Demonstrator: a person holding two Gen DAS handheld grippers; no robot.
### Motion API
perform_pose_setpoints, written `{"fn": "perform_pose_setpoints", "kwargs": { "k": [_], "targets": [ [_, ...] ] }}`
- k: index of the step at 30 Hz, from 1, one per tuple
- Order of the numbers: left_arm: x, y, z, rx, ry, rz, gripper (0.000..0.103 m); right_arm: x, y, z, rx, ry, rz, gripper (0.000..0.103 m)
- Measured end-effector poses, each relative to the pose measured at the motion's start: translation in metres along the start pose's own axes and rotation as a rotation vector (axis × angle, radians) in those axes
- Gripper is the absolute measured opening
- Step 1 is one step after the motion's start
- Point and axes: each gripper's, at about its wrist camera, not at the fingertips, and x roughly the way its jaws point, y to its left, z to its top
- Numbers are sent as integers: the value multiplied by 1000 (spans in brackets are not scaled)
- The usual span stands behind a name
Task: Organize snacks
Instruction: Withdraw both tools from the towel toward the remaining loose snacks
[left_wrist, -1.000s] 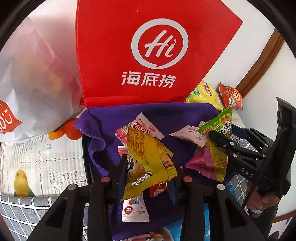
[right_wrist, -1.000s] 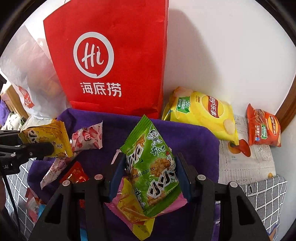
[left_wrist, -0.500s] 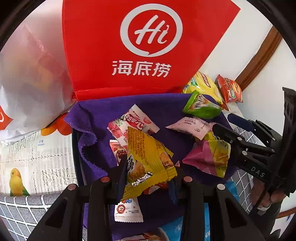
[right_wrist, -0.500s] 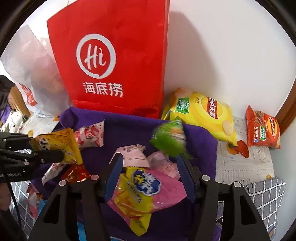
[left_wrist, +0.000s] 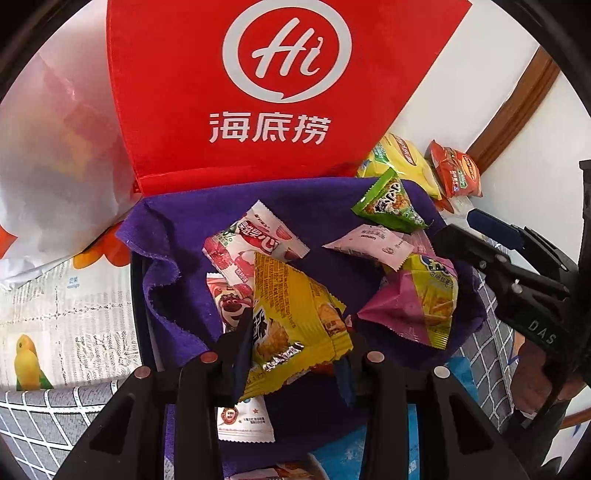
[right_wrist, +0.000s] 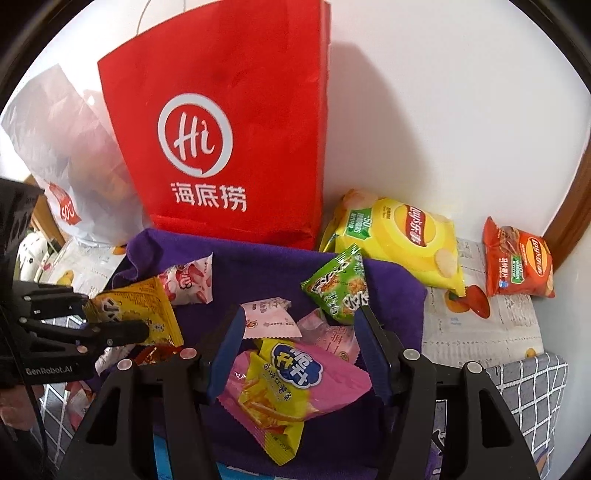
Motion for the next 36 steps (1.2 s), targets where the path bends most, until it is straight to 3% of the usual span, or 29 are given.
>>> {"fn": "perform_pose_setpoints", "kwargs": {
  "k": [3, 5, 16, 25, 30, 36],
  "targets": [
    [-2, -3, 0, -5, 10, -21, 45, -6, -3, 0, 31, -7, 2, 61],
    [-8, -5, 1, -2, 6, -32, 59, -9, -2, -1, 37, -3, -3, 61],
    [-52, -27, -5, 39, -57, -56, 62, -44, 2, -23, 44, 20, -46, 61],
    [-95, -52, -17, 85, -115, -99, 63, -91, -7, -55, 125, 2, -73, 61],
    [-113, -66, -33, 131, -135, -93, 63, -113, -7, -70, 141, -2, -96, 61],
    [-134, -61, -51, 117, -147, -70, 63, -129, 2, -84, 144, -14, -91, 61]
  ]
}}
